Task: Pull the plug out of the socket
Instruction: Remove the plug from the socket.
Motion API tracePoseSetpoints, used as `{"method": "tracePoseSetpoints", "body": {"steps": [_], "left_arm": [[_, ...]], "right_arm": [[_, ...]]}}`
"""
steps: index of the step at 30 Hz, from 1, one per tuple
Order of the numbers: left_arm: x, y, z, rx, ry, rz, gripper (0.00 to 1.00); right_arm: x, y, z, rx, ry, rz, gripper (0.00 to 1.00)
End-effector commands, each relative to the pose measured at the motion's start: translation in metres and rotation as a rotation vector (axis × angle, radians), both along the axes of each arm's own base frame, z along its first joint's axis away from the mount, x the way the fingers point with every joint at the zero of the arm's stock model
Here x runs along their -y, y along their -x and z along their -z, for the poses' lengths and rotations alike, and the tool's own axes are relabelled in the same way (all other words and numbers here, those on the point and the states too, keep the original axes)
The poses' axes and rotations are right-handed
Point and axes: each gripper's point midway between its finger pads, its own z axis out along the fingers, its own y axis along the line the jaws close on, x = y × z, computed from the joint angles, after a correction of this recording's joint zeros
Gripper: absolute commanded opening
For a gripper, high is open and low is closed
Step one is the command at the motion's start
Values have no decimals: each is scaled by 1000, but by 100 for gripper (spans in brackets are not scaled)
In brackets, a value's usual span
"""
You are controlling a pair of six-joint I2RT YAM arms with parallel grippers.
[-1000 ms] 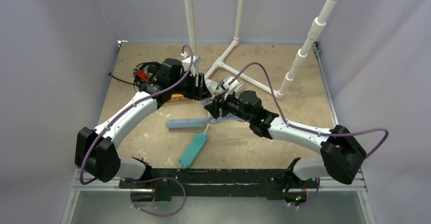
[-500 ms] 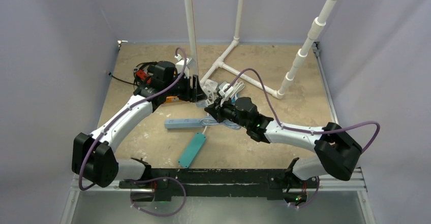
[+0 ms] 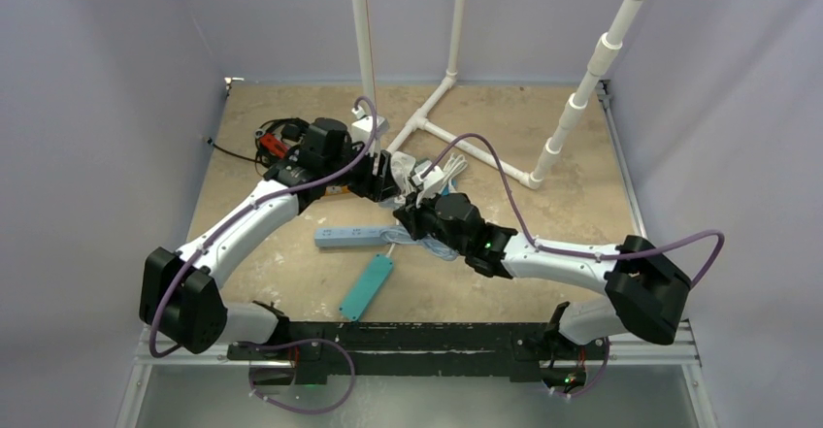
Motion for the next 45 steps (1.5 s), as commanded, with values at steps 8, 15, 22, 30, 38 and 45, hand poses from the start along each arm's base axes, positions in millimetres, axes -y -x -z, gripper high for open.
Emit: {"method": "tracePoseSetpoints", "body": {"steps": [8,15,22,30,38,45], "left_arm": [[-6,-15,-18,122,-88,-62,0],[-7,-13,-10,140,-148,-61,0],[0,-12,-30,133,-24,-47,0],[3,-6,-59,111,155,-3,0],[-16,-15,-35,192,-73,-92,0],[-18,-10,-2,203,-290,-111,0]], "right_arm": [[-4,3,-77,96,-199,39,0],[-7,39,-119,105,-328,15,0],[-13,34,-73,52,-275,40,0],[-28,36,13,-88,-182,41,0],[-29,27,-36,-27,-219,69,0],[-19,27,-119,68,-325,64,0]]}}
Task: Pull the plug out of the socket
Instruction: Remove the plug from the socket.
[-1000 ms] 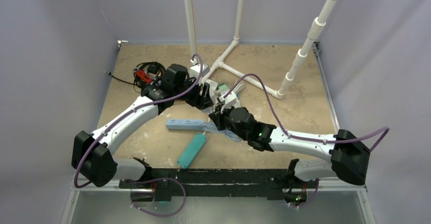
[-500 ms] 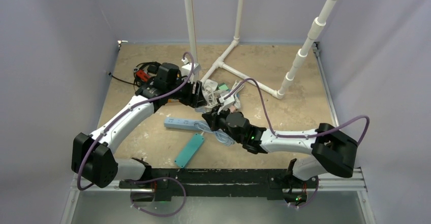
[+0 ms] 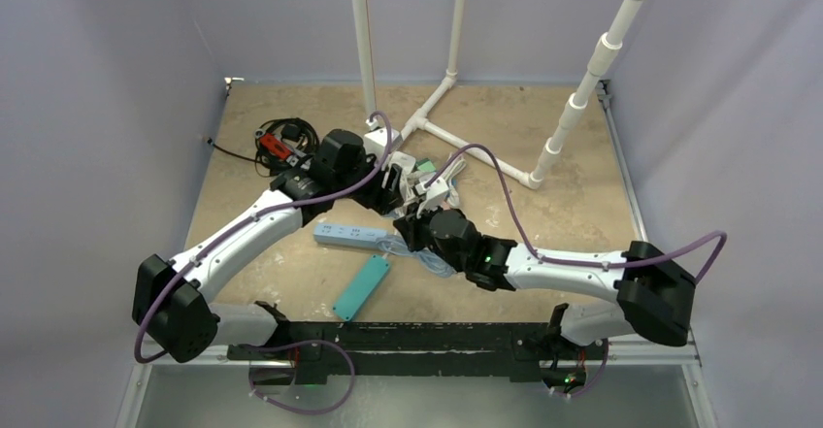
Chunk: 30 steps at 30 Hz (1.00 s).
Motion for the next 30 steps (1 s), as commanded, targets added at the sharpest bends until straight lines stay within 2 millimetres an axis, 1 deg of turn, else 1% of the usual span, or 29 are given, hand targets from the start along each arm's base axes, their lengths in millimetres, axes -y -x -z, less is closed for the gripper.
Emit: {"method": "tracePoseSetpoints", "body": {"steps": [1,3,4,6,9,13,15,17,18,19,20,21,22,24,26,28,29,30], "left_arm": [[-16,-22,-8,132,-138,-83,0],[-14,-20,-8,135,-148,-71,0],[-14,-20,-8,136,-147,-71,0],[-11,-19,-12,138,-128,-67,0],[-3,-17,-26,119,-23,-35,0],[4,-16,-54,90,166,15,0],[7,-13,-68,96,234,40,0],[11,-10,-79,104,277,59,0],[11,-10,-81,106,284,64,0],[10,-10,-81,110,282,60,0],[8,-12,-80,114,269,50,0],[5,-14,-76,118,248,36,0],[1,-16,-71,120,225,19,0],[-8,-24,-57,122,167,-30,0],[-15,-28,-44,121,100,-69,0],[-23,-34,-31,134,9,-121,0],[-27,-36,-23,137,-48,-145,0],[-31,-37,-17,134,-90,-167,0]], "right_arm": [[-11,-2,-123,152,-256,-8,0],[-6,-1,-127,161,-264,-1,0],[-4,-1,-124,161,-263,4,0],[-4,-1,-112,149,-256,7,0],[-10,0,-78,111,-230,-4,0],[-12,-3,-18,25,-176,26,0],[-15,-4,13,-25,-137,24,0],[-19,-3,32,-53,-110,14,0],[-20,-3,37,-62,-99,12,0],[-21,-3,38,-66,-91,10,0],[-21,-3,36,-64,-90,12,0],[-20,-4,29,-54,-96,14,0],[-20,-4,19,-40,-105,13,0],[-17,-6,-6,-6,-131,20,0],[-12,-11,-35,40,-152,42,0],[-12,-9,-67,79,-188,24,0],[-11,-6,-88,107,-223,12,0],[-10,-4,-101,121,-245,2,0]]}}
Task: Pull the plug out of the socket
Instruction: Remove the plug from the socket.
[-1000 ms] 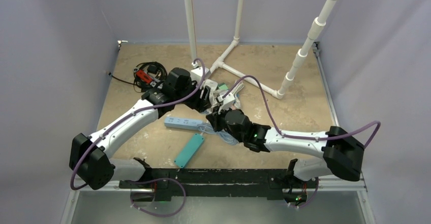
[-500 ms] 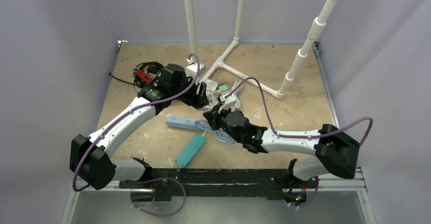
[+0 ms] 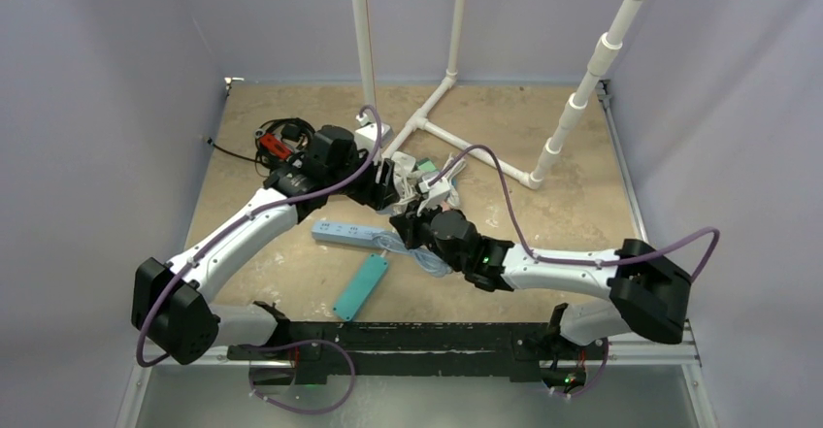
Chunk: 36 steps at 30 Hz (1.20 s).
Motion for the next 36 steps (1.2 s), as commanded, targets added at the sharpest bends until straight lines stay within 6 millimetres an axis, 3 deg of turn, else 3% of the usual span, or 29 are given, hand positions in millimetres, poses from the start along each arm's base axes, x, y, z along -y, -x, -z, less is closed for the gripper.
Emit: {"method": "tracePoseSetpoints", "body": {"steps": [1,4,6,8,10,17,19,21,24,27,33,36], "left_arm": [[-25,-32,-6,147,-172,-160,0],[-33,-36,1,150,-235,-202,0],[-32,-35,2,148,-240,-196,0],[-26,-32,0,142,-210,-169,0],[-16,-28,-7,136,-150,-130,0],[3,-20,-56,118,152,-15,0],[8,-15,-70,125,214,13,0],[10,-13,-77,129,241,27,0],[4,-16,-75,144,220,6,0],[-10,-25,-56,147,129,-57,0],[-27,-29,-7,165,-187,-167,0],[-34,-31,1,172,-268,-207,0]], "right_arm": [[1,5,-113,143,-189,-24,0],[13,11,-151,191,-264,-26,0],[18,13,-161,208,-279,-26,0],[19,12,-155,206,-269,-17,0],[16,8,-134,182,-232,-5,0],[2,7,12,-31,-74,4,0],[1,9,36,-75,-46,4,0],[-1,10,46,-95,-33,0,0],[-1,8,33,-76,-39,-1,0],[2,4,3,-28,-50,15,0],[6,5,-96,100,-172,-1,0],[14,8,-133,145,-233,-4,0]]}}
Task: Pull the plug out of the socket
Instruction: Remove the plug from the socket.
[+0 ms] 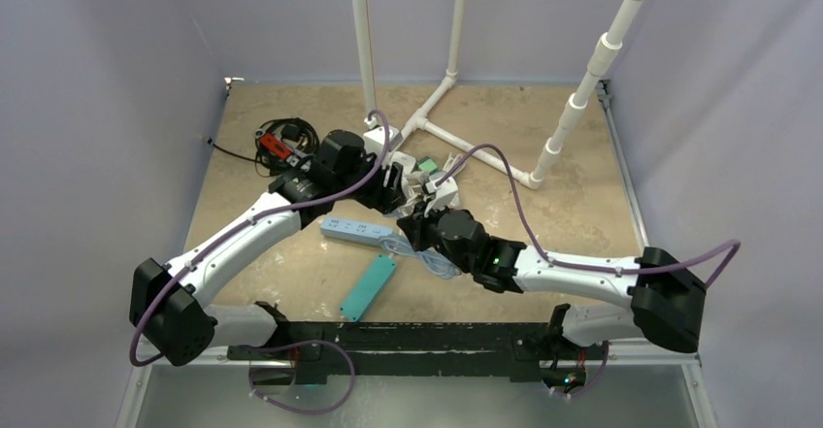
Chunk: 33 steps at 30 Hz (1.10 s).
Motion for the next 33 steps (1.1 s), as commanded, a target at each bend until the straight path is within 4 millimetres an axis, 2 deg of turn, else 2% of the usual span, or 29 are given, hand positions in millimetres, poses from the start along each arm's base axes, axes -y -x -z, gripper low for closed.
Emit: {"method": "tracePoseSetpoints", "body": {"steps": [1,3,6,9,11,14,17,18,20,23,26,28,31,33], "left_arm": [[-46,-39,5,153,-255,-206,0],[-44,-39,2,156,-246,-198,0],[-34,-35,-3,145,-190,-157,0],[-25,-35,-17,108,-43,-105,0],[-20,-33,-33,89,79,-66,0],[-14,-28,-56,101,175,-29,0],[-10,-25,-70,110,227,-3,0],[-11,-25,-71,115,229,-4,0],[-15,-28,-69,119,214,-16,0],[-25,-34,-54,122,148,-58,0],[-44,-42,-30,137,-6,-152,0],[-49,-41,-17,153,-120,-187,0],[-53,-40,-6,171,-236,-221,0],[-51,-40,-5,167,-240,-214,0]], "right_arm": [[2,2,-134,175,-268,-2,0],[7,3,-140,185,-273,2,0],[6,0,-120,173,-239,12,0],[-1,0,-71,103,-187,12,0],[-5,1,-34,56,-159,6,0],[-8,3,13,-18,-113,3,0],[-10,4,42,-61,-71,2,0],[-10,5,44,-66,-64,2,0],[-10,5,38,-59,-71,-3,0],[-9,4,11,-20,-96,-6,0],[-8,-1,-27,33,-120,5,0],[-9,2,-56,62,-162,-17,0],[-4,7,-99,115,-231,-34,0],[-1,7,-114,135,-246,-32,0]]}}
